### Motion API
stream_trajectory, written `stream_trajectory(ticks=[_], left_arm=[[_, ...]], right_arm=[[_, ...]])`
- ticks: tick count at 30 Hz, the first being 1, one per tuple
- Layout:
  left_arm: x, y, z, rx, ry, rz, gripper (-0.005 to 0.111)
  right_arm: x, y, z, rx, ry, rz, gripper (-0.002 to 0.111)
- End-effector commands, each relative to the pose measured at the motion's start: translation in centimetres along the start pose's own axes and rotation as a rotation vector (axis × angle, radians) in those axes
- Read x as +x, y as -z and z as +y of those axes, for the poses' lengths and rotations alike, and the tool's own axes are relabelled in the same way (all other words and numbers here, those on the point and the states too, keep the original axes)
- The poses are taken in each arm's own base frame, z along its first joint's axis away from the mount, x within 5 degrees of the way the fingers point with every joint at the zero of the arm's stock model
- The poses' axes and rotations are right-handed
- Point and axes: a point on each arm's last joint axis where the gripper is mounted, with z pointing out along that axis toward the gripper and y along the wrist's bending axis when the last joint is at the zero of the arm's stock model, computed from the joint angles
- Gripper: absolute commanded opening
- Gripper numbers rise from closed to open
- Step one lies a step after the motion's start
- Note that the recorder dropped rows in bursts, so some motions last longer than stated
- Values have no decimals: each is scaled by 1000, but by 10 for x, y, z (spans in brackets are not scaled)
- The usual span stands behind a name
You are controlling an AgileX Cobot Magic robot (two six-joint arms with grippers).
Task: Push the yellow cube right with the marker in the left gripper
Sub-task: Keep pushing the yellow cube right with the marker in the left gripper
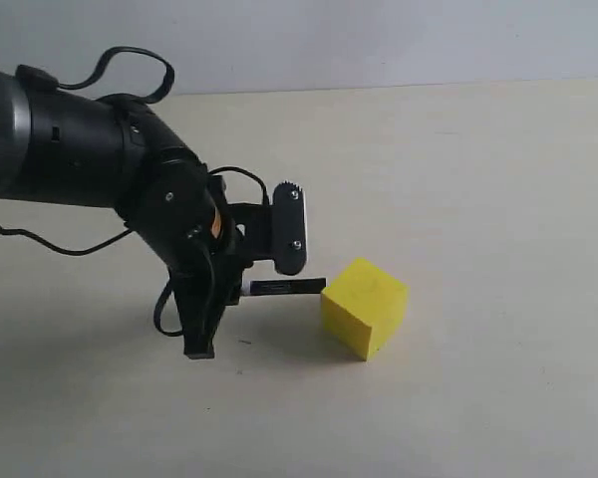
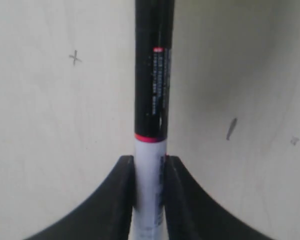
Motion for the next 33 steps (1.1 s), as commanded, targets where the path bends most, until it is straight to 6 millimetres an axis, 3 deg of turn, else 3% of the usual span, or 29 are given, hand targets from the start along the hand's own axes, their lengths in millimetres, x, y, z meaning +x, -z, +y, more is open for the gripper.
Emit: stream_trajectory(ticks=[1,5,10,14,19,27,31,33], left_arm=[[14,0,2,67,39,89,0],[26,0,7,82,54,130,0],[1,0,0,14,-10,35,0],[-21,3,-20,36,-60,-1,0],[-24,6,-35,92,-116,71,0],[-2,4,-20,107,-72,146,0],[-10,2,-12,33,-47,36,0],[-25,3,-8,-35,-10,-100,0]], right_arm=[[1,0,0,8,3,-5,0],[1,0,0,8,3,-5,0],[1,0,0,8,3,-5,0],[1,0,0,8,3,-5,0],[1,0,0,8,3,-5,0],[1,0,0,8,3,-5,0],[1,0,0,8,3,-5,0],[1,0,0,8,3,-5,0]])
